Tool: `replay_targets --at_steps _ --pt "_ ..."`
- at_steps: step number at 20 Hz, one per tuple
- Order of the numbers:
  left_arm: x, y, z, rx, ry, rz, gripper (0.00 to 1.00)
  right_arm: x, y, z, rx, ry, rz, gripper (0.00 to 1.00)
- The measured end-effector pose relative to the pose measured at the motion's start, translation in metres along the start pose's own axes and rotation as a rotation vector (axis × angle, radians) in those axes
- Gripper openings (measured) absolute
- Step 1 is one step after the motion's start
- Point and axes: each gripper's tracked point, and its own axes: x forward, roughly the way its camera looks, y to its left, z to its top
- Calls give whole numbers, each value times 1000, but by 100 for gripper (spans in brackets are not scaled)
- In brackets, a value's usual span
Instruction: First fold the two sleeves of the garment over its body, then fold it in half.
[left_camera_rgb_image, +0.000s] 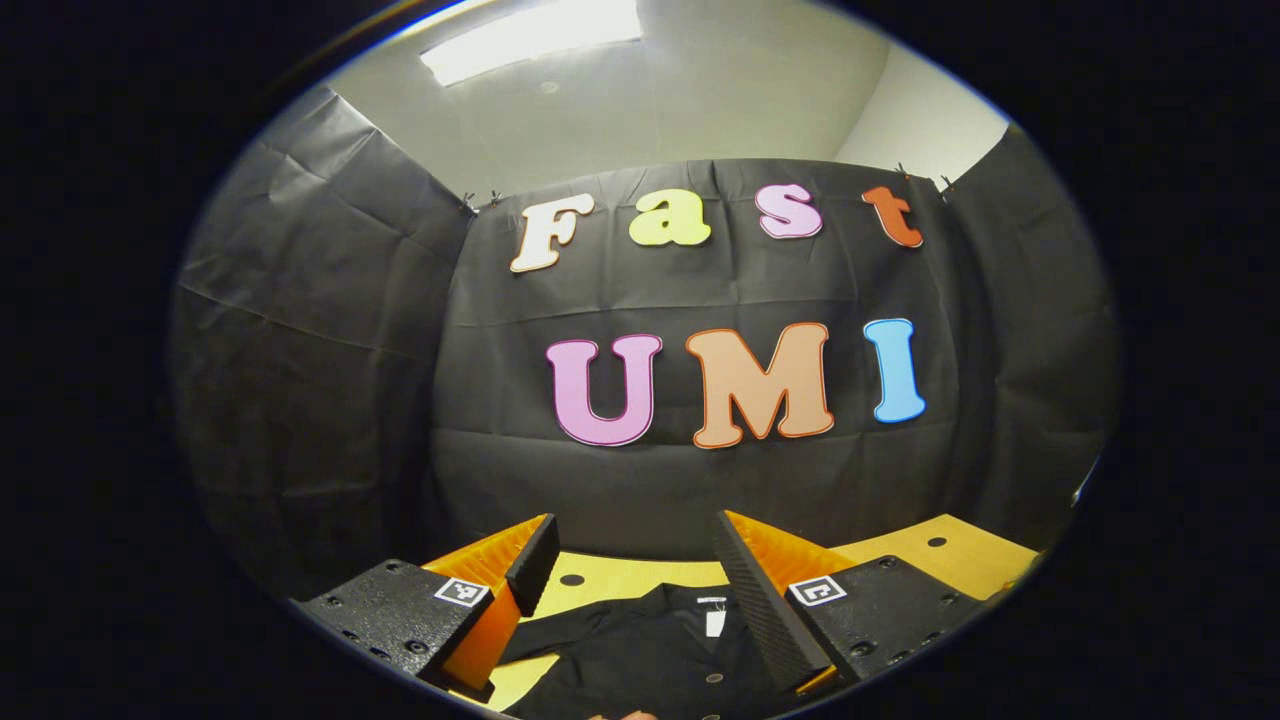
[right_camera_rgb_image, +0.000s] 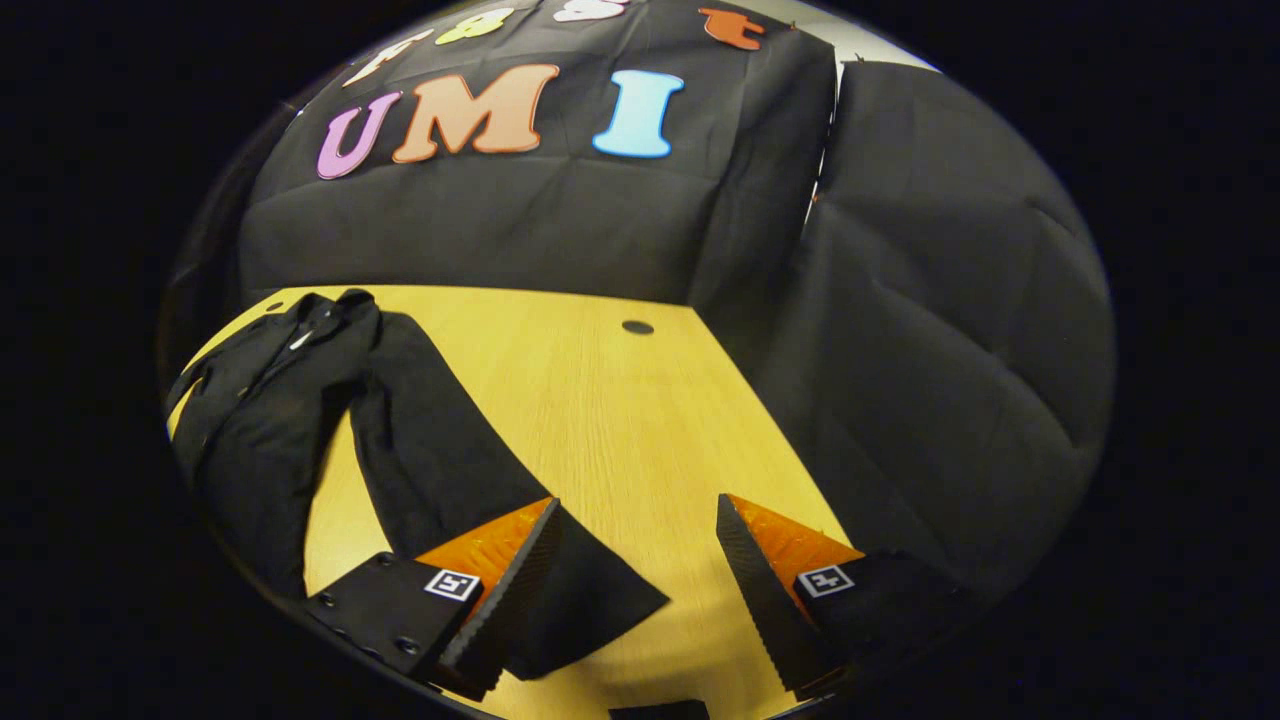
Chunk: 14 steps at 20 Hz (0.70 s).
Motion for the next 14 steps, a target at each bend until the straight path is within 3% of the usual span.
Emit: replay_targets --at_steps 6,9,11,14 --pt "-15 -18 4 26 -7 20 92 13 -3 -61 24 184 95 99" --pt "-19 -28 5 40 -7 6 92 17 1 -60 110 206 150 96" --pt "-18 -32 6 44 -8 3 92 20 4 -62 70 200 189 94" --pt "-21 -34 8 20 -13 4 92 14 21 -59 11 174 271 42"
